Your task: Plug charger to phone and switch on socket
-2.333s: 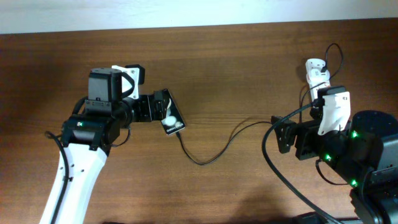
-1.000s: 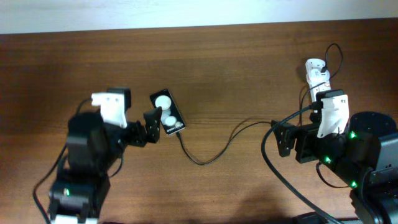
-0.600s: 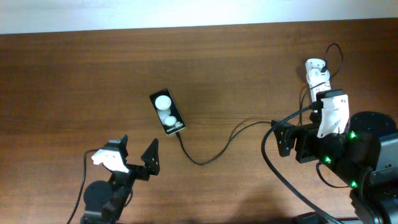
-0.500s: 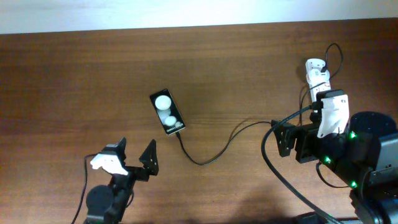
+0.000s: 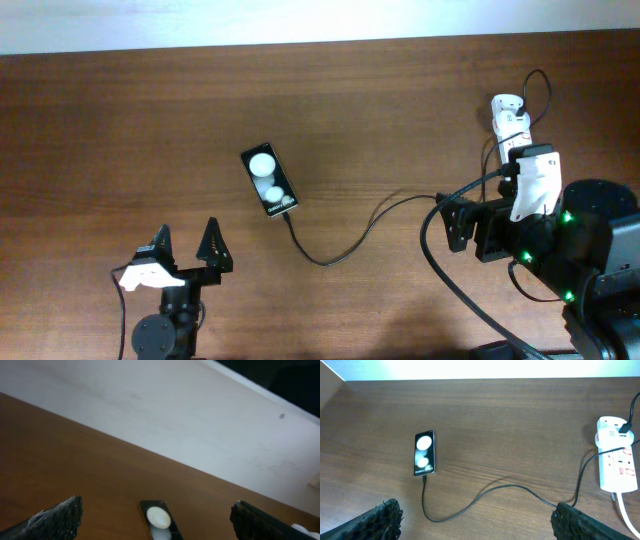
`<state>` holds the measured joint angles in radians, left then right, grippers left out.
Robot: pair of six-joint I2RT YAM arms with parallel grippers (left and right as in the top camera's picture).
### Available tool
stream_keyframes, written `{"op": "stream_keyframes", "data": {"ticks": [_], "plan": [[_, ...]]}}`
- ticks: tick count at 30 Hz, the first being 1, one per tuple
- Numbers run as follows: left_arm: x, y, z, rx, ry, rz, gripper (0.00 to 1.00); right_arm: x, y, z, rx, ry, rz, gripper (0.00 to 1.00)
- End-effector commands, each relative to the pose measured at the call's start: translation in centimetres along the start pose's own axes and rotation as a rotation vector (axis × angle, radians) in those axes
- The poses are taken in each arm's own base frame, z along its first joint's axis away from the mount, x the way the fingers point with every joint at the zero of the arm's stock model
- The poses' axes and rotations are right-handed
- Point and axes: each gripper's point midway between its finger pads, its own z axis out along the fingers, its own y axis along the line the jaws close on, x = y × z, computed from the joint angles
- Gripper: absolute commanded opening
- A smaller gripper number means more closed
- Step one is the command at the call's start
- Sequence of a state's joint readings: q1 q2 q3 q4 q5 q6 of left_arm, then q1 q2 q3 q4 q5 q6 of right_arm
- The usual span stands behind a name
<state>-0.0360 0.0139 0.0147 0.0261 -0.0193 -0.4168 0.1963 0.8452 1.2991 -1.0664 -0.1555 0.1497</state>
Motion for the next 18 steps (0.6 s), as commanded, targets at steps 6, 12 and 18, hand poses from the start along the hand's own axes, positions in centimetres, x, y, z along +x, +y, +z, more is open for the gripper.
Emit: {"op": "stream_keyframes", "data": {"ticks": [6,12,18], "plan": [[1.4,2.9,-0.2,-0.142,0.041,0.035,0.99,-0.2,0.2,-0.1,-0.005,-0.008,-0.009,0.99],[1.6,2.6,-0.2,-0.127,0.050,0.035,0.99,-0.2,0.2,-0.1,-0.005,-0.008,-0.009,0.99],[1.6,2.6,-0.2,-0.127,0.050,0.035,0.99,-0.2,0.2,-0.1,-0.005,-0.008,-0.009,0.99]]}}
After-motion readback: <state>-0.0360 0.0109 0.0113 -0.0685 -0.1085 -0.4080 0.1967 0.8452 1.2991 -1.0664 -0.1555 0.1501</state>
